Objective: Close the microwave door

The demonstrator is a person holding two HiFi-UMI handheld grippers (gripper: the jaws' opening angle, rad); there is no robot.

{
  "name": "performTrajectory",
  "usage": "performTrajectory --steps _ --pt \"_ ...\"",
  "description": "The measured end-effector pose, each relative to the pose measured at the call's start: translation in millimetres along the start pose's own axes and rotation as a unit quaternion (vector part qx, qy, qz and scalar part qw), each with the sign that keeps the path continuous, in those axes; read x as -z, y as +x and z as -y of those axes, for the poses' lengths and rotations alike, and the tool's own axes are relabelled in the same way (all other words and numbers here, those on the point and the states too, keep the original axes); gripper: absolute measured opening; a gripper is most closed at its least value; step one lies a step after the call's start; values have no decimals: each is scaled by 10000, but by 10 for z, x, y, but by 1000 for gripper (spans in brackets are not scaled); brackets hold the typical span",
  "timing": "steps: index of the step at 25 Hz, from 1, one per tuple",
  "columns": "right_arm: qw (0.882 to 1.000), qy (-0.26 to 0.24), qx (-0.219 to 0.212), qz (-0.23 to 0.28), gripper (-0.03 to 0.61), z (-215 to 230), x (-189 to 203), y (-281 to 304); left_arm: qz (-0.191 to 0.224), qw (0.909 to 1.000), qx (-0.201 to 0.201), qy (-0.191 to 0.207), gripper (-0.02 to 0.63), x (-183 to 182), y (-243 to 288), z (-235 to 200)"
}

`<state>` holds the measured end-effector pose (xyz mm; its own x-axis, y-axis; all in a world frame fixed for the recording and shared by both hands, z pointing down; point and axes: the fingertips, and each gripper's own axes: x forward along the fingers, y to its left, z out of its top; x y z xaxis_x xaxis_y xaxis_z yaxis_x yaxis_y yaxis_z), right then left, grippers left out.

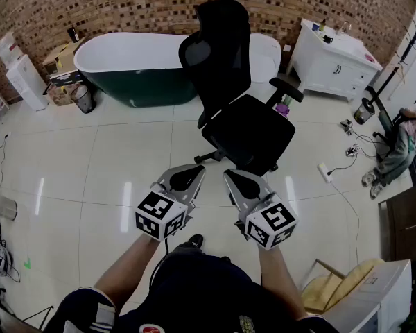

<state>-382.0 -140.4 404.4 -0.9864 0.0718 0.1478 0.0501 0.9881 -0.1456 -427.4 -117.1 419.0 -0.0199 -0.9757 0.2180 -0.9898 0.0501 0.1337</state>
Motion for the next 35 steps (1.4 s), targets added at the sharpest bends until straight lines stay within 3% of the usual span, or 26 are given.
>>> performTrajectory --steps 5,8,13,17,21,26,31,35 --pt "9998 31 183 21 2 35 -1 -86 -53 9997 225 59 12 -19 76 100" --pt "9988 97 488 28 2 92 -4 -188 -113 9983 565 126 12 -52 175 213" --pt "9910 210 1318 68 2 220 47 -534 -249 9894 1406 252 12 -12 398 545" --pt "9735 350 2258 135 2 333 103 -1028 -351 9721 2284 396 12 27 591 997" --pt "9443 518 3243 200 2 361 180 -1611 -488 9431 3239 565 12 80 713 1577" --pt "9018 672 4256 346 2 299 303 -2377 -559 8967 4320 791 12 156 766 2450" --pt "8425 842 5294 531 2 55 456 -3139 -642 8394 5307 986 12 251 623 3289" --pt "7854 951 6083 634 2 -234 613 -3751 -725 7884 6008 1099 12 385 402 3921"
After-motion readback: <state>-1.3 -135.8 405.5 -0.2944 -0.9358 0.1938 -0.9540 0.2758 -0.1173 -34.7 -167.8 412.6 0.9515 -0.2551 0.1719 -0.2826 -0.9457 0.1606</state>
